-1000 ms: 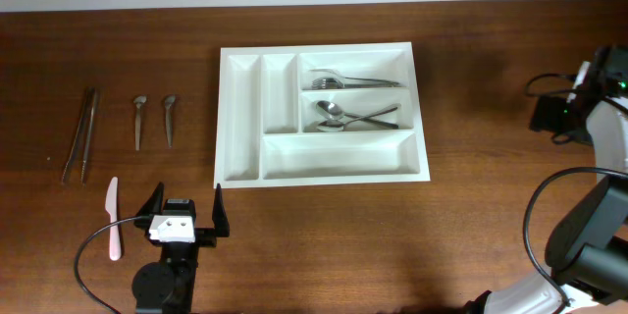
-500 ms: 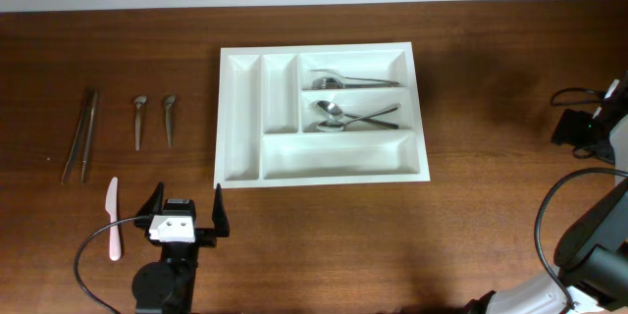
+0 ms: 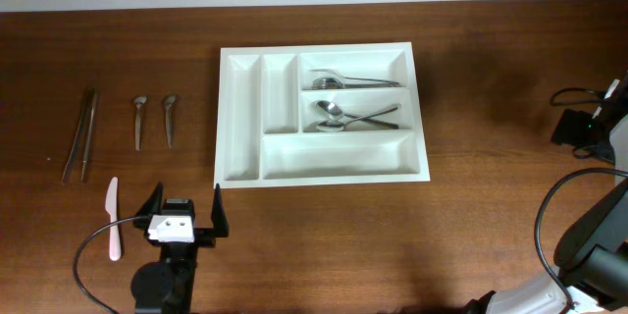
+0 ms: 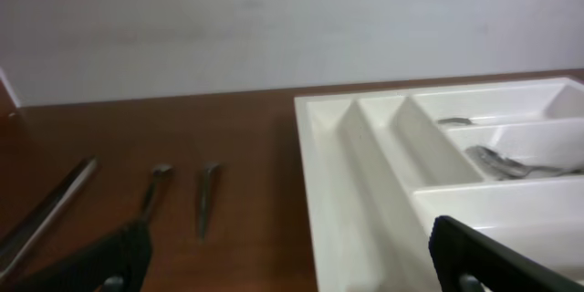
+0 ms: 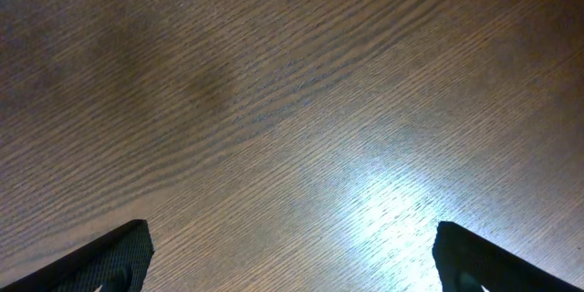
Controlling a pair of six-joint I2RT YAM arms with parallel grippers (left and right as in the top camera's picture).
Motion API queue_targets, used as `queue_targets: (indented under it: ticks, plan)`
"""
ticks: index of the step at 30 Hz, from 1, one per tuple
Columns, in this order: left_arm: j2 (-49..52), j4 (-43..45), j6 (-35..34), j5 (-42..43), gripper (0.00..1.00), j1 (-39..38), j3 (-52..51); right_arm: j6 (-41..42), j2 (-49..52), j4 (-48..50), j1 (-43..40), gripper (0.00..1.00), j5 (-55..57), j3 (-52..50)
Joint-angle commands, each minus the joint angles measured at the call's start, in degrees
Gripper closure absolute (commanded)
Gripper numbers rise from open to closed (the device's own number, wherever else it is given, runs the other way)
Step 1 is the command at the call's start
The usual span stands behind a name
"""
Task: Pack container
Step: 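Withdraw the right gripper back to the right side of the table, then move the left gripper up over the two silver spoons left of the tray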
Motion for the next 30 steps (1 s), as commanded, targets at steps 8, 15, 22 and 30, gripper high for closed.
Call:
queue_targets:
  ticks: [8,15,22,30]
  plan:
    - [16.39,-24.09,5.57,-6.67,0.01,13.27,31.28,-0.15,-0.63,-0.04,0.17,0.01,-0.35,-0.42]
    - [48.13,-43.01,13.42,-4.00,0.01,19.56,60.43,-0.15,-0.63,-0.04,0.17,0.01,-0.35,-0.42]
    - [71.23,-61.44,13.86,-1.01,0.01,19.80,78.36,-0.17,-0.63,-0.04,0.17,0.01,-0.35,-0.42]
    - [85.88,-69.68,13.88,-7.63,0.01,19.80,78.77,-0.17,-0.63,-0.04,0.17,0.01,-0.35,-0.42]
